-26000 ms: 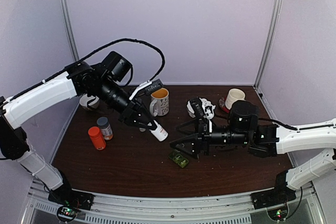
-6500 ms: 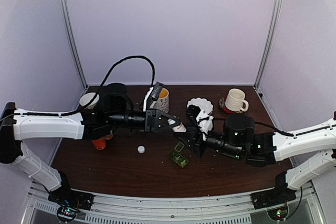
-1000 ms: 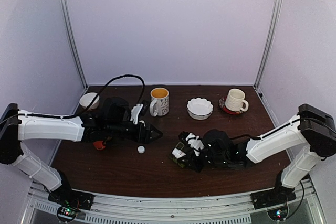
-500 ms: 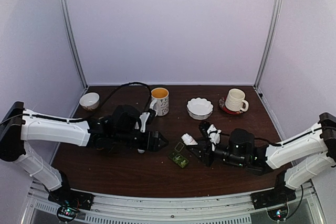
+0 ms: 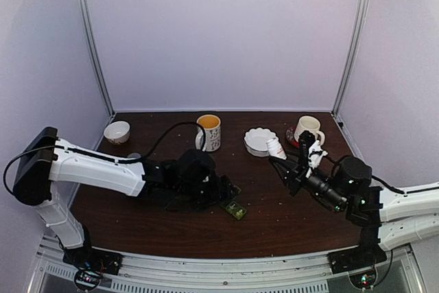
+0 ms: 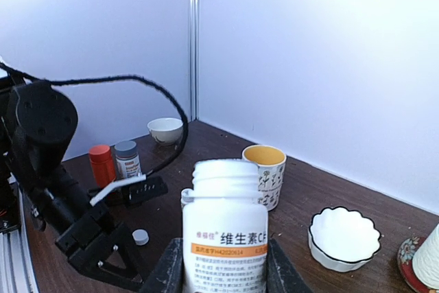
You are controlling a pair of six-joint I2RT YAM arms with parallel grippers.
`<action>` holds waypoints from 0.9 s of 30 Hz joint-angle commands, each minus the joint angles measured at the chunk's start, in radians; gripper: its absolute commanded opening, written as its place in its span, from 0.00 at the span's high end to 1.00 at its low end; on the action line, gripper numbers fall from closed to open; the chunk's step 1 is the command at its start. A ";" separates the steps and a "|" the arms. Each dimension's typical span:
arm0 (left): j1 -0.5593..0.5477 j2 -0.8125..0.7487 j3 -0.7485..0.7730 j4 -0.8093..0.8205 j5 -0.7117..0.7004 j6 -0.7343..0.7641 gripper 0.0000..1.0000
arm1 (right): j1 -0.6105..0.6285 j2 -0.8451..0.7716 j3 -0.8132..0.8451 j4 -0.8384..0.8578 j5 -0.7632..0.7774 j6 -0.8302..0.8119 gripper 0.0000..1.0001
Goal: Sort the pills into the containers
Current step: Move the pill container to the center of the board.
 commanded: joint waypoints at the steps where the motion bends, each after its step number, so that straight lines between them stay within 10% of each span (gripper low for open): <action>1: -0.031 0.067 0.082 -0.099 -0.060 -0.252 0.19 | -0.004 -0.104 -0.025 -0.068 0.061 -0.040 0.97; 13: -0.045 0.289 0.458 -0.621 -0.047 -0.388 0.29 | -0.005 -0.247 -0.064 -0.141 0.076 -0.050 0.95; 27: -0.045 0.426 0.604 -0.688 0.019 -0.460 0.24 | -0.005 -0.290 -0.081 -0.132 0.057 -0.066 0.93</action>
